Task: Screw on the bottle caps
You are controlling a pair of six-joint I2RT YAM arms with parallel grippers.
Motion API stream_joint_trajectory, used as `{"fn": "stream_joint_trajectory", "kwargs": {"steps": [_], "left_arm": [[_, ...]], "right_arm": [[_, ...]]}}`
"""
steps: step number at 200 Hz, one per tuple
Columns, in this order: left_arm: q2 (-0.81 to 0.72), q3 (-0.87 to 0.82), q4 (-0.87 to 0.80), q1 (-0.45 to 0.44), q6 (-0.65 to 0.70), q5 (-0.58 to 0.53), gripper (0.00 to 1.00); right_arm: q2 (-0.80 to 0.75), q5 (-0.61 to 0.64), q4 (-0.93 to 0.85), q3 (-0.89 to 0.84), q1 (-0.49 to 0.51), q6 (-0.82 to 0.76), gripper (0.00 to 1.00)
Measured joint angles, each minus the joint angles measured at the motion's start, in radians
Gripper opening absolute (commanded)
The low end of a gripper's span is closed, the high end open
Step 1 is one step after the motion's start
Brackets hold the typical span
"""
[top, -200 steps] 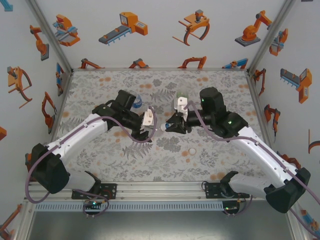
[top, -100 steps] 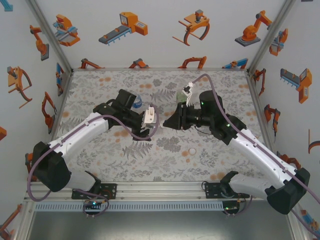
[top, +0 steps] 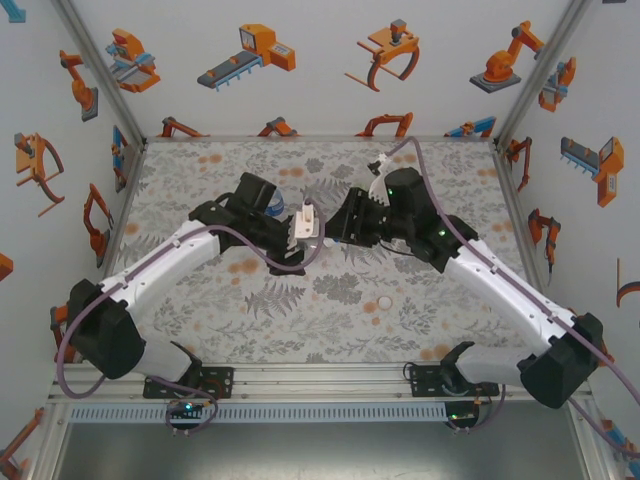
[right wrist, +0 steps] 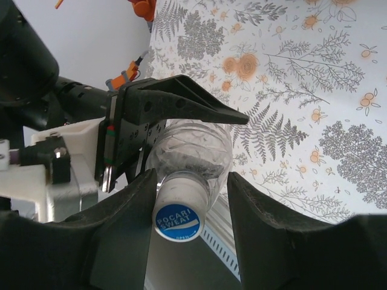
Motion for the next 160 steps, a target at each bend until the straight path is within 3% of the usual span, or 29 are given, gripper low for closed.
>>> {"fn": "stream_joint_trajectory", "kwargs": {"steps": [93, 109, 127, 136, 145, 160], "left_arm": [[0.029, 0.014, 0.007, 0.002, -0.084, -0.040, 0.03], [0.029, 0.014, 0.008, 0.003, -0.088, -0.040, 0.06], [0.029, 0.014, 0.008, 0.005, -0.090, -0.041, 0.27], [0.029, 0.014, 0.008, 0.006, -0.090, -0.041, 0.43], [0.029, 0.014, 0.008, 0.006, -0.091, -0.043, 0.66], [0.029, 0.014, 0.014, 0.007, -0.097, -0.047, 0.86]], "right_arm": [[0.013, 0.002, -0.003, 0.002, -0.004, 0.023, 0.40], [0.015, 0.006, -0.003, 0.002, -0.004, 0.026, 0.33], [0.017, 0.012, -0.004, 0.002, -0.004, 0.024, 0.25], [0.020, 0.013, -0.002, 0.002, -0.004, 0.024, 0.22], [0.023, 0.013, -0.002, 0.003, -0.004, 0.021, 0.20], [0.030, 0.016, -0.008, 0.013, -0.007, 0.009, 0.19]]}}
